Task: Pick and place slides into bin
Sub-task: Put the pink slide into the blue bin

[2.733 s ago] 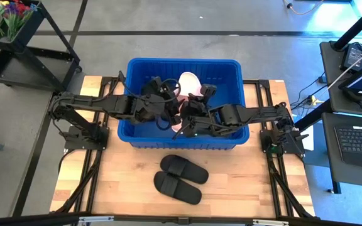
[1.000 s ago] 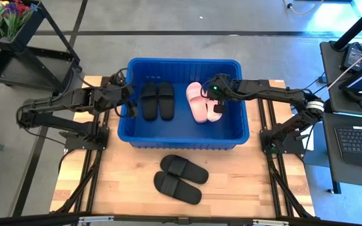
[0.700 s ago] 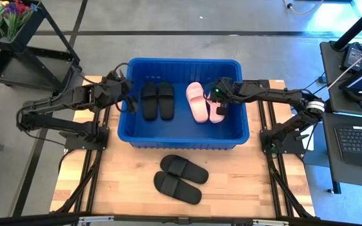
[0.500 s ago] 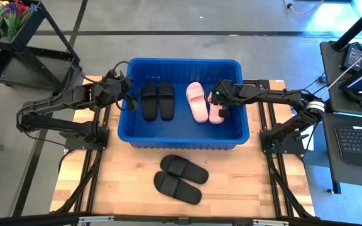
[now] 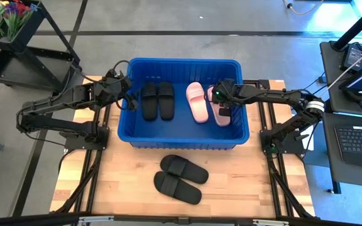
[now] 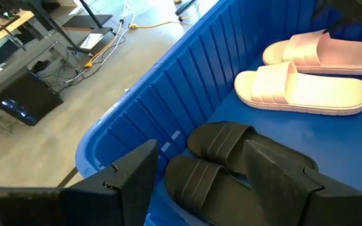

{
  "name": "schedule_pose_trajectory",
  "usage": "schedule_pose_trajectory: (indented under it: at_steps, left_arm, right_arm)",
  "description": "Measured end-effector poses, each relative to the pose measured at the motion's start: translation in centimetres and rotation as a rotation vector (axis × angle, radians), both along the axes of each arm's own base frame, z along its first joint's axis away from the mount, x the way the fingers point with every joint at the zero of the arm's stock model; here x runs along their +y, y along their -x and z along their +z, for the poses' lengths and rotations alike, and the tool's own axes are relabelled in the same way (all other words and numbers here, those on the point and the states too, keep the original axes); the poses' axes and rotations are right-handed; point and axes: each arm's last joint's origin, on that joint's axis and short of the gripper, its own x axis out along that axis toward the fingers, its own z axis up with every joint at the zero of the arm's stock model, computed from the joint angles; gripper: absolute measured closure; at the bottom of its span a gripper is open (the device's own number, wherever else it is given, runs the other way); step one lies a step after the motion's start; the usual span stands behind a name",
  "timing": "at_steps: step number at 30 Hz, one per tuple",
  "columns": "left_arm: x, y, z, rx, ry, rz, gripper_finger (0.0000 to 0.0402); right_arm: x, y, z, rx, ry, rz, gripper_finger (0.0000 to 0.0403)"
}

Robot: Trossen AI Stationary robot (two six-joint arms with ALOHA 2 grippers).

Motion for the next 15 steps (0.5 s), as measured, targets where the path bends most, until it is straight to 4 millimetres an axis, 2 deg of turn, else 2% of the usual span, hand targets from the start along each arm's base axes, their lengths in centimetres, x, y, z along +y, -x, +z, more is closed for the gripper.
schedule_pose_trajectory:
  at_steps: [3,8,12,15]
  left_arm:
    - [0.0,0.0,0.0,0.011,-0.008,-0.007,0.0173]
    - [0.0,0.0,0.0,0.014,-0.01,-0.01,0.0173]
    - [0.0,0.0,0.0,0.014,-0.01,-0.01,0.0173]
    - [0.0,0.0,0.0,0.014,-0.01,-0.01,0.0173]
  right_arm:
    - [0.0,0.1,0.2,0.008,0.033,-0.062,0.021]
    - [0.4,-1.0,1.9,-0.036,0.012,-0.024,0.0192]
    - [0.7,-2.2,3.5,-0.157,-0.109,0.067,0.0191]
    - [1.0,-2.2,3.7,-0.176,-0.219,0.075,0.0193]
